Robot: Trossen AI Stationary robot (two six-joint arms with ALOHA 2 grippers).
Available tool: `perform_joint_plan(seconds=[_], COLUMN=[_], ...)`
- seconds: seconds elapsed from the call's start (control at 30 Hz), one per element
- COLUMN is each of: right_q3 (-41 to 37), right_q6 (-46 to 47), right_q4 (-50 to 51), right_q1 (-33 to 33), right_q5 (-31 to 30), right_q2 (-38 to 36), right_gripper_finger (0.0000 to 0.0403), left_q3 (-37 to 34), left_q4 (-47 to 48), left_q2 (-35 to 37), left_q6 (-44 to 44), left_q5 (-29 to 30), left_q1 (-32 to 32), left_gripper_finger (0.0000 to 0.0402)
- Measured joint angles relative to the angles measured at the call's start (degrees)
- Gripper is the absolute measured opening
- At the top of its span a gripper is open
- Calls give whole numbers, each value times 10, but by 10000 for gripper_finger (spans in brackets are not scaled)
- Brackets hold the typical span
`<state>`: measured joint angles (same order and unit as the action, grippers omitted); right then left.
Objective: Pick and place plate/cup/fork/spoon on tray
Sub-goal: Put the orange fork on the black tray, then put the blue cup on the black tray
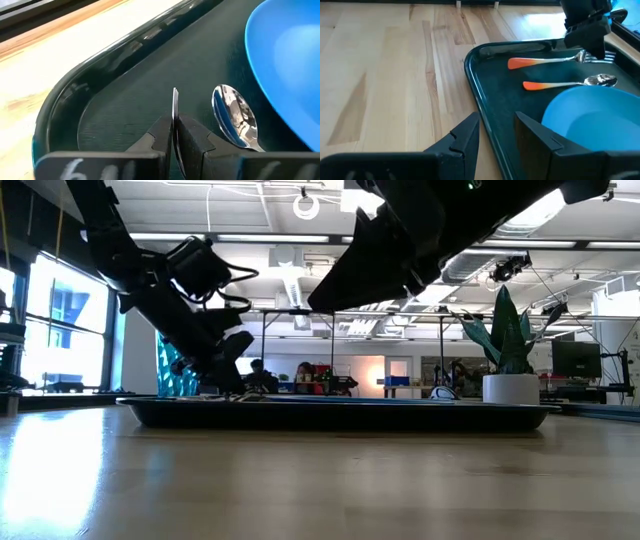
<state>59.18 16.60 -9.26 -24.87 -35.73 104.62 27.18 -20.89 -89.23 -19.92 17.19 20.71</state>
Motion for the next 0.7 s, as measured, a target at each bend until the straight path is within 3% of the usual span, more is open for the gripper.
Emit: perform_joint_plan(seconds=[0.37,0.7], right_q3=[0,0], right_q6=[14,41], right_q4=[4,4], right_q1=[-20,-23], right_q5=[-15,-22], right_q2=[0,0], right_gripper_finger=[114,114], left_q3=[0,0], left_q4=[1,1], left_q2=[0,21], left_q6=[-2,8], left_q5=[-3,-2], left_q1=[1,1], left_gripper_finger=[29,146])
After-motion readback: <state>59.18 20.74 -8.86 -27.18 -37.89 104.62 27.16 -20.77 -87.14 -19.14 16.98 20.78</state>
